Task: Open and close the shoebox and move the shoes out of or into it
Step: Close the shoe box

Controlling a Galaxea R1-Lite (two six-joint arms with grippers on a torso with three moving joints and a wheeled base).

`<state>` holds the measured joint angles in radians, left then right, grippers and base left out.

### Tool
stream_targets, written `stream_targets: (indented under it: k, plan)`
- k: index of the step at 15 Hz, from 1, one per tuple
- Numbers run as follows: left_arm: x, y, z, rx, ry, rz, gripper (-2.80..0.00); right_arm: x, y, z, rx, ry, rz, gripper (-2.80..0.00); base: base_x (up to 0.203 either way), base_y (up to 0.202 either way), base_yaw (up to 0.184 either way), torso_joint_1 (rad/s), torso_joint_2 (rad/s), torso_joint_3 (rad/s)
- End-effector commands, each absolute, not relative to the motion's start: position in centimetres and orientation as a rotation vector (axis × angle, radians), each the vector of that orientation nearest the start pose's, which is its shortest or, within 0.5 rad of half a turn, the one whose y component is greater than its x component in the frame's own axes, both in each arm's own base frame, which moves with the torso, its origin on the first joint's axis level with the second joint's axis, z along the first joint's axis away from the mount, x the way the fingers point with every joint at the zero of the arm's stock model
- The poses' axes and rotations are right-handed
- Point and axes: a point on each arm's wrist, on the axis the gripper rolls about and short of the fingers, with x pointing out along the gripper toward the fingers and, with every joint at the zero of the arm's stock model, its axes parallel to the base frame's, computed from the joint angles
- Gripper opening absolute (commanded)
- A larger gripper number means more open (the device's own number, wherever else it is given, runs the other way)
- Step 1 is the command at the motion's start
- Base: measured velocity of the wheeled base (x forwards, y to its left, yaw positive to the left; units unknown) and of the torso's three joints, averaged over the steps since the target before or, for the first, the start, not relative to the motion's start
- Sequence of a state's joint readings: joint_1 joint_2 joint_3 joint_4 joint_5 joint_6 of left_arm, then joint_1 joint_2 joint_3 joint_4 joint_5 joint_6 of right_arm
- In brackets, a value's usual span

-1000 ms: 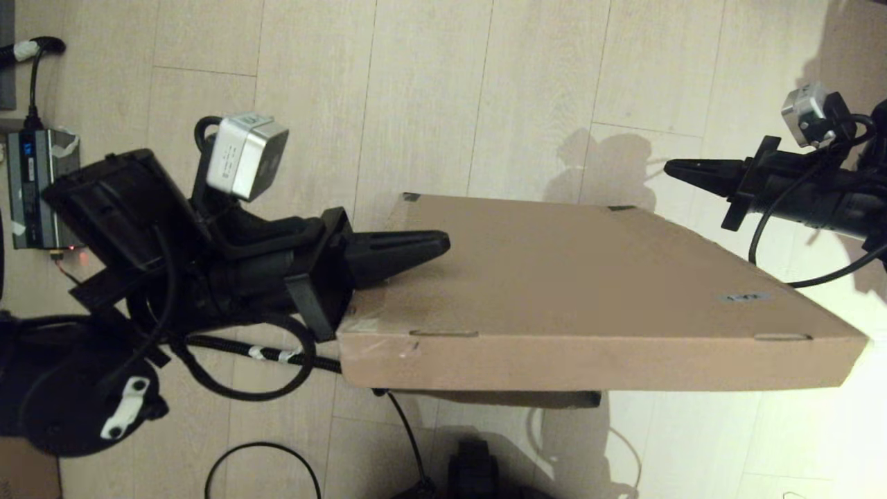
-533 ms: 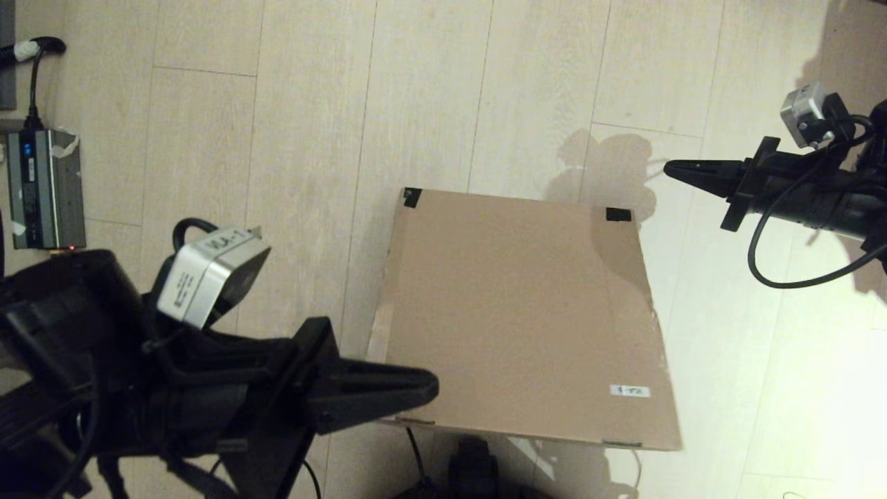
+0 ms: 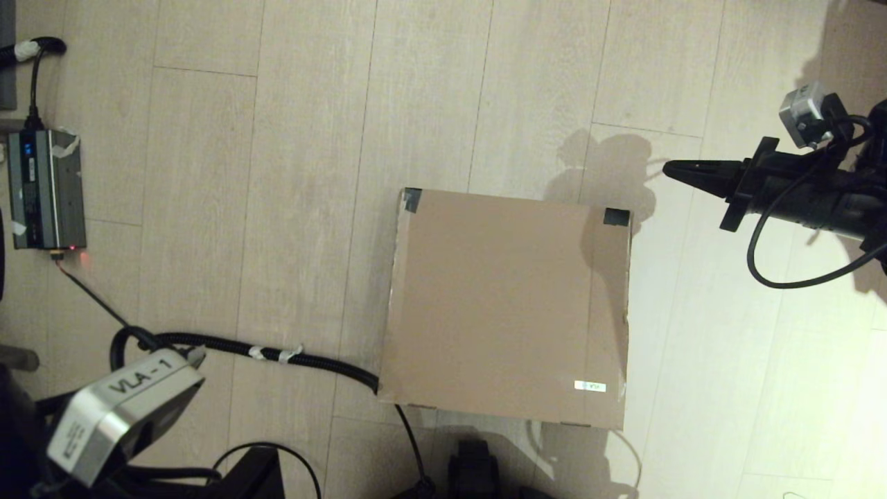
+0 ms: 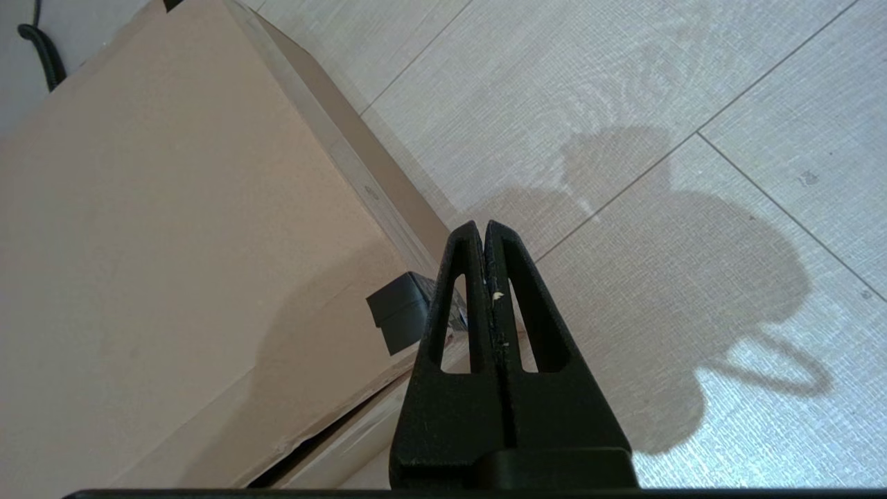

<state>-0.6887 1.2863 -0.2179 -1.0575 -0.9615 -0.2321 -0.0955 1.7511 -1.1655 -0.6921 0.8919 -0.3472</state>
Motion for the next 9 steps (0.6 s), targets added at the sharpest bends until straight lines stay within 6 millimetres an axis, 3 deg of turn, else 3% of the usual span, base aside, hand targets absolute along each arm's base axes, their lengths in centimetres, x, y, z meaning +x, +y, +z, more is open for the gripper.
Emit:
stream_targets:
  k: [1, 9]
  plan:
    - [11.03, -11.51, 17.33, -0.176, 0.185, -1.649, -2.8, 33.42, -1.42, 27.21, -0.385, -0.24, 0.777, -2.8, 0.0, 0.0, 0.0, 0.0, 0.0, 0.0]
    - [11.12, -11.57, 17.51, -0.175, 0.175, -1.643, -2.8, 33.09, -1.34, 27.34, -0.386, -0.243, 0.778, -2.8, 0.0, 0.0, 0.0, 0.0, 0.0, 0.0]
